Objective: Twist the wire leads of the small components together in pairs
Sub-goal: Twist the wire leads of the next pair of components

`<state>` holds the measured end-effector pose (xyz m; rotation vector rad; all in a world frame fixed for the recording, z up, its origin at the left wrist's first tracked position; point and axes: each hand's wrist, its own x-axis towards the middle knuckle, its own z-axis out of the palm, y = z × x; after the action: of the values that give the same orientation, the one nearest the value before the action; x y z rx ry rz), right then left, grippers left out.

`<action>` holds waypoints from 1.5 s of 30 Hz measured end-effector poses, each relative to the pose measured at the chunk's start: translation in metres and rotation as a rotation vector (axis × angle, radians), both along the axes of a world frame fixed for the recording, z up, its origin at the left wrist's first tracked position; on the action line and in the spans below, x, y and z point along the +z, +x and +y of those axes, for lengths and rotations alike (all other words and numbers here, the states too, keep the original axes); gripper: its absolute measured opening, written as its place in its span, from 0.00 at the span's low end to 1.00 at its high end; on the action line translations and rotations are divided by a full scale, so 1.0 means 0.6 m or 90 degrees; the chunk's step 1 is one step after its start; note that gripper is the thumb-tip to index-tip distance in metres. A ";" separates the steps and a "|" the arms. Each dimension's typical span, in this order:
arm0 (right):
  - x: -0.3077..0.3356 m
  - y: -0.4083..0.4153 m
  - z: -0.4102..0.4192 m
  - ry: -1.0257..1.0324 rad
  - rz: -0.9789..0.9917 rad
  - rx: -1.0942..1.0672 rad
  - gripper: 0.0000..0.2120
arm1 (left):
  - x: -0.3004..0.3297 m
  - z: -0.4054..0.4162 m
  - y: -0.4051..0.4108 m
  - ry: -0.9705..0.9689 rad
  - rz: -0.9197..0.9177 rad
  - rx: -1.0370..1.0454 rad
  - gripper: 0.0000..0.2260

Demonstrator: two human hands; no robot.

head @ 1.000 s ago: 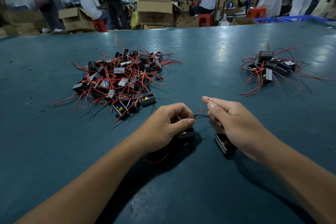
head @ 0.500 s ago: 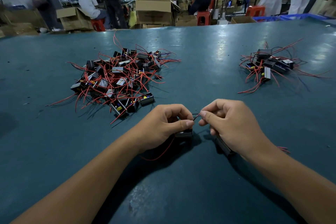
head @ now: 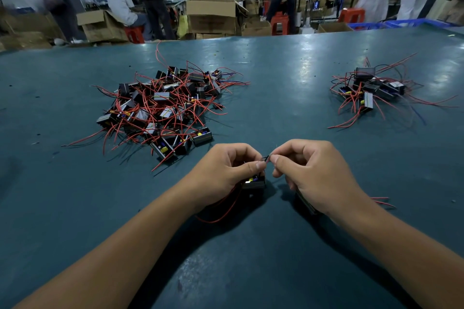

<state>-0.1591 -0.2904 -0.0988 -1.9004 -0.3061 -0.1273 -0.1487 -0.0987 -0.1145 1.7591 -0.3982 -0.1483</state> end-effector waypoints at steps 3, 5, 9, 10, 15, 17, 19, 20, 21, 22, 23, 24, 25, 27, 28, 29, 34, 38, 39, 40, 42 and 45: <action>-0.002 0.000 0.000 0.002 0.000 0.002 0.07 | 0.000 0.000 0.000 0.006 -0.002 0.004 0.04; -0.002 0.001 0.000 0.006 0.000 0.004 0.07 | 0.000 -0.001 -0.001 0.012 -0.006 0.006 0.05; -0.005 0.003 -0.001 0.019 0.001 0.004 0.06 | 0.003 -0.003 -0.003 0.004 -0.023 0.012 0.04; -0.005 0.004 -0.001 0.015 -0.001 0.004 0.06 | 0.005 -0.004 -0.004 0.002 -0.034 0.016 0.04; -0.006 0.004 -0.003 0.014 -0.018 0.008 0.06 | 0.010 -0.007 -0.014 0.166 -0.243 0.100 0.03; -0.006 0.004 -0.004 0.013 -0.024 0.016 0.06 | 0.015 -0.011 -0.019 0.222 -0.341 0.131 0.03; -0.005 0.004 -0.005 0.016 -0.028 0.026 0.05 | 0.020 -0.014 -0.021 0.246 -0.390 0.155 0.03; -0.005 0.004 -0.005 0.017 -0.033 0.028 0.05 | 0.021 -0.015 -0.022 0.251 -0.391 0.158 0.03; -0.005 0.004 -0.006 0.016 -0.040 0.028 0.05 | 0.021 -0.015 -0.024 0.246 -0.376 0.154 0.02; -0.005 0.005 -0.006 0.015 -0.049 0.028 0.05 | 0.021 -0.014 -0.025 0.230 -0.347 0.144 0.02; -0.005 0.005 -0.006 0.017 -0.058 0.029 0.05 | 0.022 -0.014 -0.026 0.207 -0.311 0.131 0.02; -0.004 0.004 -0.006 0.021 -0.066 0.033 0.05 | 0.024 -0.015 -0.026 0.181 -0.276 0.120 0.03; -0.003 0.004 -0.007 0.024 -0.074 0.040 0.05 | 0.026 -0.016 -0.025 0.152 -0.248 0.110 0.05; -0.002 0.002 -0.007 0.021 -0.094 0.058 0.04 | 0.032 -0.018 -0.024 0.085 -0.209 0.093 0.07; -0.001 0.001 -0.007 0.012 -0.106 0.067 0.04 | 0.034 -0.019 -0.024 0.057 -0.191 0.088 0.07; 0.000 0.000 -0.007 0.002 -0.116 0.073 0.03 | 0.035 -0.019 -0.024 0.039 -0.171 0.084 0.08; 0.003 -0.002 -0.011 -0.047 -0.158 0.084 0.05 | 0.042 -0.014 -0.025 0.051 -0.123 0.058 0.08; 0.008 -0.003 -0.012 -0.071 -0.165 0.103 0.06 | 0.050 -0.005 -0.024 0.097 -0.151 0.059 0.06; 0.008 -0.003 -0.012 -0.071 -0.164 0.108 0.06 | 0.051 -0.003 -0.024 0.100 -0.152 0.058 0.06; 0.009 -0.002 -0.013 -0.072 -0.164 0.110 0.06 | 0.052 -0.002 -0.024 0.100 -0.151 0.054 0.06; 0.010 -0.001 -0.015 -0.074 -0.170 0.114 0.06 | 0.052 -0.001 -0.024 0.086 -0.144 0.042 0.06; 0.012 0.000 -0.017 -0.069 -0.177 0.123 0.06 | 0.052 -0.003 -0.025 0.063 -0.127 0.032 0.07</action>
<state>-0.1589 -0.3008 -0.0919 -1.9488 -0.6952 -0.2503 -0.1638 -0.1007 -0.0832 1.8863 -0.4974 0.0438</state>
